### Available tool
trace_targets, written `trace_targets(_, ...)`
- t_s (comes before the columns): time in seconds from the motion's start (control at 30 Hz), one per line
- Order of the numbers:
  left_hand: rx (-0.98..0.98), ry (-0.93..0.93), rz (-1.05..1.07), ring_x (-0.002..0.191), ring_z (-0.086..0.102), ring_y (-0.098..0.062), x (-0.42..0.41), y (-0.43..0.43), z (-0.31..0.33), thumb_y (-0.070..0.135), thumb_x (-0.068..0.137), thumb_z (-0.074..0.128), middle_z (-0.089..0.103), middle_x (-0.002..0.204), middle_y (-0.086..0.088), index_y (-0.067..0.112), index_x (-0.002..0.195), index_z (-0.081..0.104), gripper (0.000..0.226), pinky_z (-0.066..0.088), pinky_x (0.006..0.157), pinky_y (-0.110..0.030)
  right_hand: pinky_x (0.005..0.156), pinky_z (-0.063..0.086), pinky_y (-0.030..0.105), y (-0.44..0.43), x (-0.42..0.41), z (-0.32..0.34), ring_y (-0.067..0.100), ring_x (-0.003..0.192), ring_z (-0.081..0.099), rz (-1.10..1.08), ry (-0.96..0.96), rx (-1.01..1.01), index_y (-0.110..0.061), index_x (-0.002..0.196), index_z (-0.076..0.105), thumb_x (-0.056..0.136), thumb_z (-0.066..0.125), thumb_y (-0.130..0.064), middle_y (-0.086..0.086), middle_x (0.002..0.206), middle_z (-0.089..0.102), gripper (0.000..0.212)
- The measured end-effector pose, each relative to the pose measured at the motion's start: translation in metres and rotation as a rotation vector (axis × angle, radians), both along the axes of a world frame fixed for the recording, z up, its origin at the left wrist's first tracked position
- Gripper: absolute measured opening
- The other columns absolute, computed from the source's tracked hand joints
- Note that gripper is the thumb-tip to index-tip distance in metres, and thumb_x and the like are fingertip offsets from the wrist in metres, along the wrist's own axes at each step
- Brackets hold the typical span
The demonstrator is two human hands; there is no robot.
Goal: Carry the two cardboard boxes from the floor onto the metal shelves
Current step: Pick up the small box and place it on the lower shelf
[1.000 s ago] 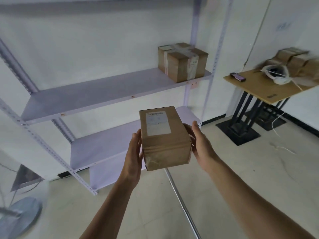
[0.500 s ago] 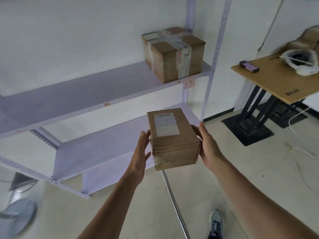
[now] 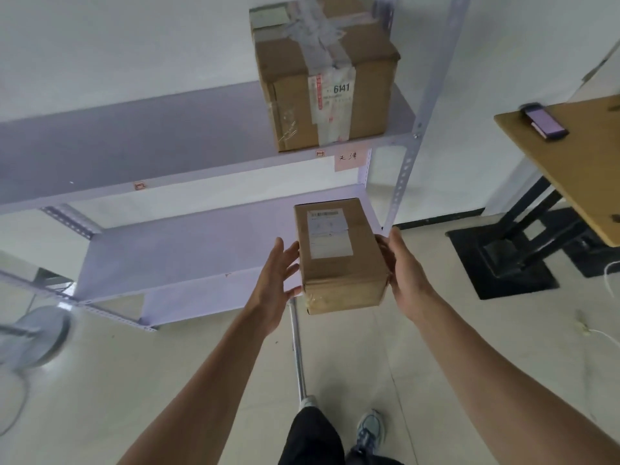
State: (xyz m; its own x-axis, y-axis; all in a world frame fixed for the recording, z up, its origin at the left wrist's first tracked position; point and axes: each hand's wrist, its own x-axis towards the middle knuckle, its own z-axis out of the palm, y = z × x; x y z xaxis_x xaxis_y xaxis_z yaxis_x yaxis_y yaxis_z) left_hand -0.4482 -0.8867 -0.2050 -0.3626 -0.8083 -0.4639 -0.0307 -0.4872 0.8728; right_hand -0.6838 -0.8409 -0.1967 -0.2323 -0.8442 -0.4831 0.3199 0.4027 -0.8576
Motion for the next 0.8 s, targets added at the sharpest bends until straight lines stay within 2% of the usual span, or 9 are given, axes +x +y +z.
trace_targets(0.1, 0.021, -0.009, 0.036, 0.153, 0.043, -0.017, -0.018, -0.016, -0.015, 0.084, 0.092, 0.03, 0.05, 0.165, 0.013, 0.038, 0.162, 0.046, 0.085, 0.027, 0.125, -0.066, 0.118, 0.032, 0.041, -0.022, -0.021, -0.016, 0.007, 0.135, 0.051, 0.037, 0.04, 0.061, -0.033, 0.128, 0.067, 0.096, 0.032, -0.071, -0.011, 0.137, 0.064, 0.061)
trace_targets(0.23, 0.035, -0.01, 0.084, 0.152, 0.044, -0.016, -0.038, -0.04, -0.039, 0.079, 0.094, 0.029, 0.052, 0.164, 0.011, 0.035, 0.162, 0.047, 0.082, 0.027, 0.125, -0.063, 0.114, 0.038, 0.046, -0.054, -0.039, -0.035, 0.012, 0.128, 0.055, 0.071, 0.106, 0.152, -0.034, 0.129, 0.067, 0.09, 0.033, -0.078, -0.005, 0.136, 0.064, 0.068)
trace_targets(0.4, 0.083, -0.001, 0.112, 0.153, 0.043, -0.016, -0.053, -0.082, -0.068, 0.078, 0.094, 0.03, 0.05, 0.164, 0.01, 0.032, 0.161, 0.047, 0.083, 0.028, 0.124, -0.057, 0.107, 0.044, 0.042, -0.096, -0.049, -0.056, 0.016, 0.12, 0.06, 0.12, 0.066, 0.193, -0.024, 0.139, 0.059, 0.1, 0.03, -0.064, -0.003, 0.128, 0.067, 0.063)
trace_targets(0.53, 0.122, 0.018, 0.161, 0.156, 0.039, -0.018, -0.062, -0.118, -0.088, 0.068, 0.108, 0.026, 0.051, 0.159, 0.01, 0.035, 0.154, 0.049, 0.061, 0.025, 0.127, -0.056, 0.104, 0.046, 0.038, -0.128, -0.056, -0.075, 0.012, 0.119, 0.06, 0.127, 0.045, 0.219, -0.023, 0.14, 0.058, 0.1, 0.031, -0.064, -0.005, 0.128, 0.067, 0.063)
trace_targets(0.63, 0.142, 0.005, 0.155, 0.16, 0.033, -0.017, -0.069, -0.138, -0.105, 0.07, 0.107, 0.027, 0.043, 0.169, 0.009, 0.03, 0.164, 0.041, 0.071, 0.021, 0.13, -0.057, 0.104, 0.046, 0.035, -0.15, -0.058, -0.09, 0.009, 0.121, 0.058, 0.122, 0.037, 0.227, -0.023, 0.143, 0.055, 0.1, 0.031, -0.064, -0.007, 0.13, 0.065, 0.064)
trace_targets(0.8, 0.177, -0.031, 0.119, 0.164, 0.023, -0.016, -0.084, -0.17, -0.133, 0.088, 0.092, 0.028, 0.032, 0.175, 0.014, 0.04, 0.166, 0.035, 0.089, 0.01, 0.131, -0.062, 0.117, 0.037, 0.042, -0.187, -0.069, -0.12, 0.006, 0.125, 0.056, 0.128, 0.024, 0.22, -0.027, 0.144, 0.054, 0.099, 0.029, -0.066, -0.011, 0.132, 0.064, 0.065)
